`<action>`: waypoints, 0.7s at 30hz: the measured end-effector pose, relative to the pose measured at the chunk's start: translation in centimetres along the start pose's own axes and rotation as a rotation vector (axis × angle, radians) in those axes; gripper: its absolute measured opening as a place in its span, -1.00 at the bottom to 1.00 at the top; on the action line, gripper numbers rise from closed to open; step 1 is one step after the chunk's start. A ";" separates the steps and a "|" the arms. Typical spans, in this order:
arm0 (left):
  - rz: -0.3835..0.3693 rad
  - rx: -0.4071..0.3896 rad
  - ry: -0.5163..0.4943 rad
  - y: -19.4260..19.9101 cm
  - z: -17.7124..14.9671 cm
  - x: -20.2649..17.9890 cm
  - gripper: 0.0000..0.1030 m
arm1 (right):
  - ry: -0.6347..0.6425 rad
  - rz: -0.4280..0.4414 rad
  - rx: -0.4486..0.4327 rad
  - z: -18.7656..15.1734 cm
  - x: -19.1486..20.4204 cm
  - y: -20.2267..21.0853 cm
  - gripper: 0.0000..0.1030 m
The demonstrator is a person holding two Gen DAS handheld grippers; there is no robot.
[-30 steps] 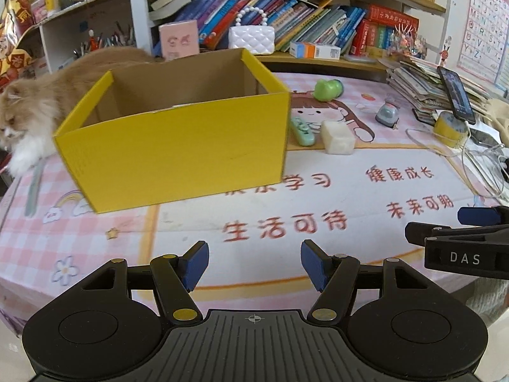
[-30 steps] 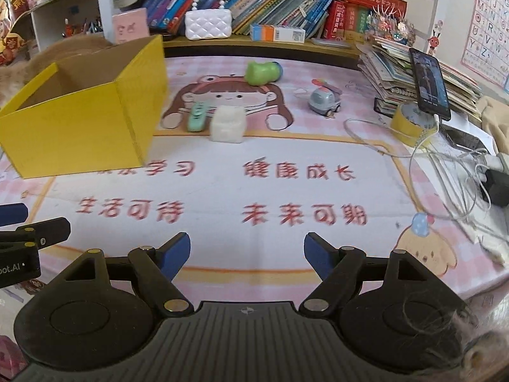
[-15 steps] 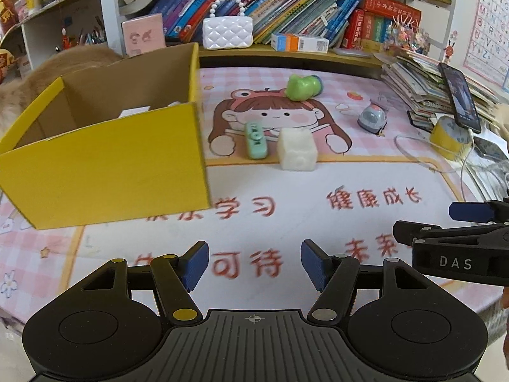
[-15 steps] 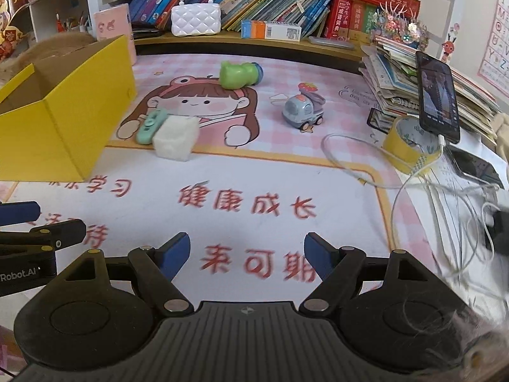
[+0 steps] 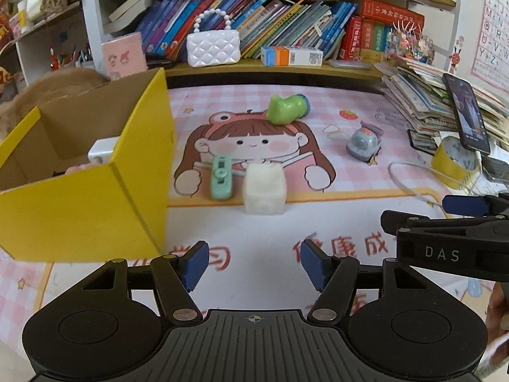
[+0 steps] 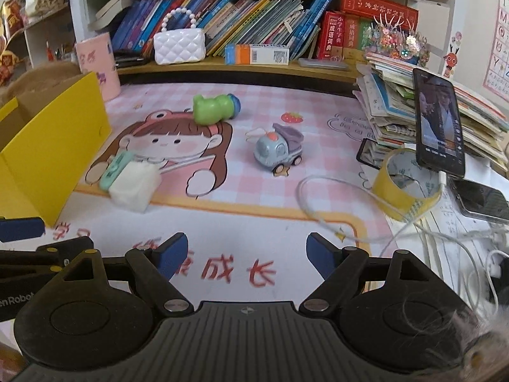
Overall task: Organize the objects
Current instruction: 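Grasp the white foam block with the left gripper while the right grasps the grey toy truck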
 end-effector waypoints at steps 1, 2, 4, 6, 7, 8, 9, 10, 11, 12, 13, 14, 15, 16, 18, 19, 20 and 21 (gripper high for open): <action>0.007 -0.002 0.001 -0.3 0.2 -0.2 0.23 | -0.008 0.006 -0.001 0.2 -0.2 -0.4 0.56; 0.013 -0.003 0.003 -0.6 0.4 -0.3 0.21 | -0.020 0.013 0.003 0.4 -0.5 -0.7 0.56; 0.026 -0.007 0.006 -1.2 0.9 -0.5 0.11 | -0.032 0.031 0.009 0.9 -0.8 -1.5 0.51; 0.039 -0.011 0.009 -1.9 1.3 -0.7 0.12 | -0.014 0.028 -0.001 1.5 -1.1 -2.2 0.51; 0.044 -0.011 0.010 -2.3 1.5 -0.8 0.12 | -0.001 0.024 -0.011 1.8 -1.2 -2.5 0.51; 0.050 -0.012 0.013 -2.6 1.7 -0.8 0.12 | 0.011 0.023 -0.020 2.1 -1.3 -2.9 0.51; 0.053 -0.012 0.018 -3.0 1.9 -0.9 0.12 | 0.018 0.024 -0.025 2.4 -1.4 -3.2 0.51; 0.057 -0.012 0.022 -3.5 2.1 -0.9 0.11 | 0.021 0.027 -0.029 2.7 -1.4 -3.6 0.51; 0.059 -0.010 0.024 -3.9 2.2 -1.0 0.11 | 0.023 0.029 -0.031 3.0 -1.6 -4.0 0.51; 0.060 -0.008 0.026 -4.3 2.4 -1.0 0.12 | 0.025 0.030 -0.033 3.2 -1.7 -4.4 0.51; 0.063 -0.005 0.028 -4.7 2.5 -1.1 0.12 | 0.026 0.032 -0.035 3.4 -1.8 -4.8 0.51; 0.066 -0.002 0.030 -5.1 2.5 -1.1 0.12 | 0.028 0.035 -0.036 3.6 -1.9 -5.2 0.51; 0.068 0.003 0.033 -5.5 2.6 -1.1 0.12 | 0.031 0.036 -0.035 3.8 -2.0 -5.7 0.51; 0.071 0.009 0.037 -6.0 2.7 -1.2 0.11 | 0.033 0.035 -0.034 3.8 -2.2 -6.1 0.52; 0.076 0.018 0.035 -6.8 2.7 -1.2 0.11 | 0.036 0.030 -0.029 4.0 -2.5 -7.0 0.54; 0.081 0.024 0.031 -7.3 2.7 -1.2 0.11 | 0.037 0.027 -0.025 4.1 -2.6 -7.4 0.56; 0.085 0.030 0.028 -7.7 2.7 -1.2 0.11 | 0.039 0.023 -0.025 4.2 -2.9 -7.9 0.56; 0.087 0.036 0.028 -8.1 2.7 -1.2 0.10 | 0.043 0.022 -0.027 4.3 -3.1 -8.3 0.57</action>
Point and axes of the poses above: each gripper's, at about its wrist camera, not at the fingertips, and y roughly against the way its jaws point, x to its left, z to its top, the point moved 8 cm from there along -y, roughly the way its jaws point, and after that the axes turned 13 degrees about -x, right-handed, at the moved point
